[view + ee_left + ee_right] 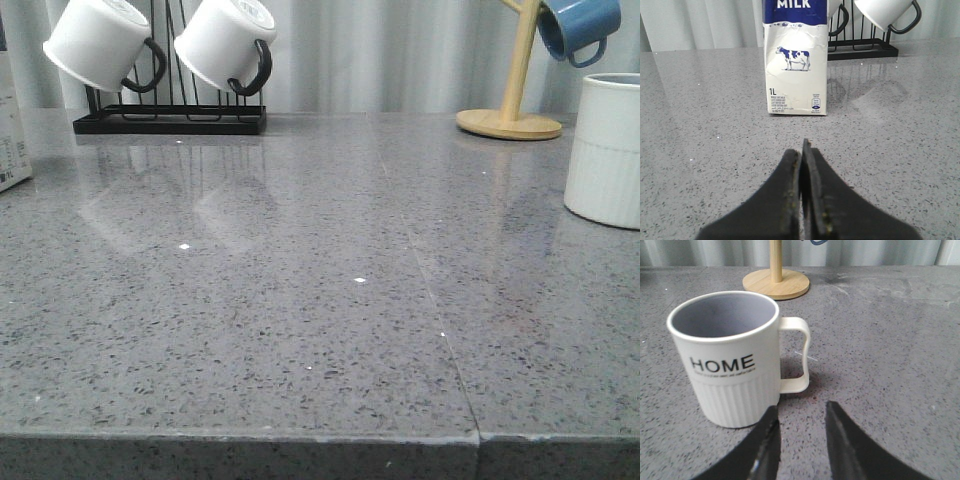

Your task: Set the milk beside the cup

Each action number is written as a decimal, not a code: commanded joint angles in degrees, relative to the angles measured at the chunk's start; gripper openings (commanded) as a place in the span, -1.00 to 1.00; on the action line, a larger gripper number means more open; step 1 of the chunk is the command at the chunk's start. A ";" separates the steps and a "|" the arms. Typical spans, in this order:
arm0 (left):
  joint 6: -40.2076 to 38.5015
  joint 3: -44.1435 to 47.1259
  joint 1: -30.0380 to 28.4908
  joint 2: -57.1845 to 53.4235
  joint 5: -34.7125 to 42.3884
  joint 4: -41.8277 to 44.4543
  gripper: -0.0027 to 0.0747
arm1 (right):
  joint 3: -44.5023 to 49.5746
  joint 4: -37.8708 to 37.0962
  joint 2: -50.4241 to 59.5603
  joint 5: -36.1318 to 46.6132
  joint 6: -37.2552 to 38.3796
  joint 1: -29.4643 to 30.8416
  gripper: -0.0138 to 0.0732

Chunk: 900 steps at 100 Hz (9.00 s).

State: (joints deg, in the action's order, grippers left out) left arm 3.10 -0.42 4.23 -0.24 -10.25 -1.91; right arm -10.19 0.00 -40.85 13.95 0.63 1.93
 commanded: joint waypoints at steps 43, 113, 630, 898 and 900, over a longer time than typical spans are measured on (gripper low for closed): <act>-0.11 3.54 -0.09 -1.76 3.95 -0.02 -0.98 | -4.62 1.52 -30.76 33.43 -0.06 0.35 -0.09; -0.11 3.54 -0.09 -1.76 3.95 -0.02 -0.98 | -12.86 1.52 -43.68 37.05 -0.06 0.35 -0.85; -0.73 -36.95 0.24 60.91 26.67 -2.39 0.75 | -2.89 -0.89 21.95 -10.77 0.37 -29.29 -0.83; -0.09 -44.47 27.45 65.71 21.56 -1.87 0.42 | -2.89 -0.89 21.95 -10.77 0.37 -29.29 -0.83; -0.09 -43.98 27.31 64.82 21.43 -1.87 0.35 | -2.89 -0.89 21.95 -10.77 0.37 -29.29 -0.83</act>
State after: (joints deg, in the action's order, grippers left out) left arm 3.10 -44.55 31.35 69.24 7.48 -3.88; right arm -11.40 -0.43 -18.61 -1.20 1.06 -27.54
